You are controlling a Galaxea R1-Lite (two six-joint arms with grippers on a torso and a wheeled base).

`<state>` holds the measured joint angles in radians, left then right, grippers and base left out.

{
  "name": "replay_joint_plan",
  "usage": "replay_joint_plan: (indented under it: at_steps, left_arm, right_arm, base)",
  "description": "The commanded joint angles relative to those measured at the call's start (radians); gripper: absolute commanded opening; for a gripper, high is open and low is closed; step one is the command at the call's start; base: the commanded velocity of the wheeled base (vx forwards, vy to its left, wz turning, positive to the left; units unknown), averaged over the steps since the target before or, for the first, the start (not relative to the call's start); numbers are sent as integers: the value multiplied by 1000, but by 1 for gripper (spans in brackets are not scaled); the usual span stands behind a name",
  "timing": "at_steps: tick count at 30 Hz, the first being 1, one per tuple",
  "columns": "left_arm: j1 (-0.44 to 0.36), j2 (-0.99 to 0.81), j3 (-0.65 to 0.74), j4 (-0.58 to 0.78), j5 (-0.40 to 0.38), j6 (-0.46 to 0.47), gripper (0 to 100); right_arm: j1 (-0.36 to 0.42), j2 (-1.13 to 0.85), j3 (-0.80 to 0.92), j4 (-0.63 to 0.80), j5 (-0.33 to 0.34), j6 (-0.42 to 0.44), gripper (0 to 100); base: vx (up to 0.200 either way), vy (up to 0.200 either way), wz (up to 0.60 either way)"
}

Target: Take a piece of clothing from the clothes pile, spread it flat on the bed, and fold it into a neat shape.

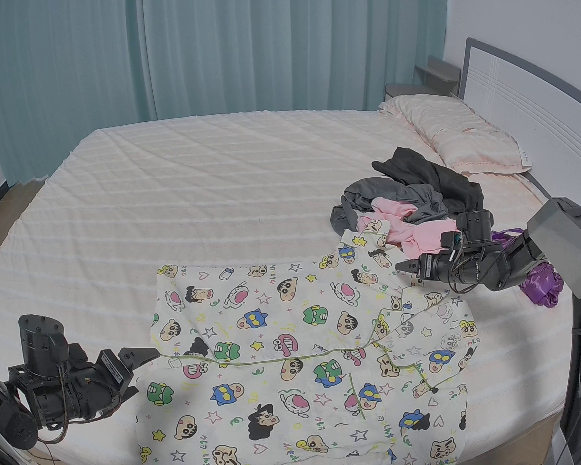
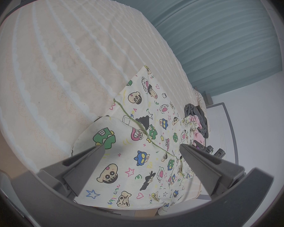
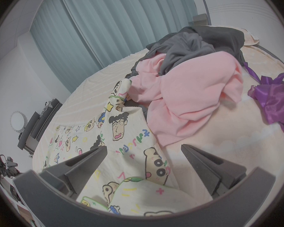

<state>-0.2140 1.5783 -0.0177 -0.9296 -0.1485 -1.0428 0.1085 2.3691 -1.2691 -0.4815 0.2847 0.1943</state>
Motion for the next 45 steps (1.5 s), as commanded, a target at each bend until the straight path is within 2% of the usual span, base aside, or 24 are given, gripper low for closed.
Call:
replay_joint_plan:
  at_steps: [1, 5, 6, 18, 22, 29, 35, 36, 45]
  left_arm:
    - [-1, 2, 18, 0, 0, 0, 100]
    - [-1, 5, 18, 0, -2, 0, 100]
    - [-4, 5, 18, 0, -5, 0, 100]
    - [-8, 6, 18, 2, -6, 0, 100]
    - [-8, 6, 18, 2, -6, 0, 100]
    - [-8, 6, 18, 2, -6, -2, 100]
    - [-7, 6, 18, 2, -6, 0, 100]
    - [-8, 6, 18, 2, -6, -2, 100]
    - [-8, -11, 18, 2, -3, -14, 100]
  right_arm:
    - [11, 61, -44, 0, -1, 1, 100]
    - [20, 85, -61, 0, 2, 2, 100]
    - [23, 88, -59, -6, 2, 2, 0]
    - [2, 102, -96, -66, -4, 27, 0]
    - [0, 131, -136, -118, -42, 85, 0]
    - [-3, 176, -193, -135, -93, 97, 0]
    - [-3, 167, -182, -123, -98, 97, 0]
    - [-3, 160, -182, -120, -98, 99, 100]
    - [-18, 22, -21, -131, -90, 99, 100]
  base:
    - [0, 0, 0]
    - [0, 0, 0]
    - [0, 0, 0]
    - [0, 0, 0]
    - [0, 0, 0]
    - [0, 0, 0]
    - [0, 0, 0]
    - [0, 0, 0]
    - [0, 0, 0]
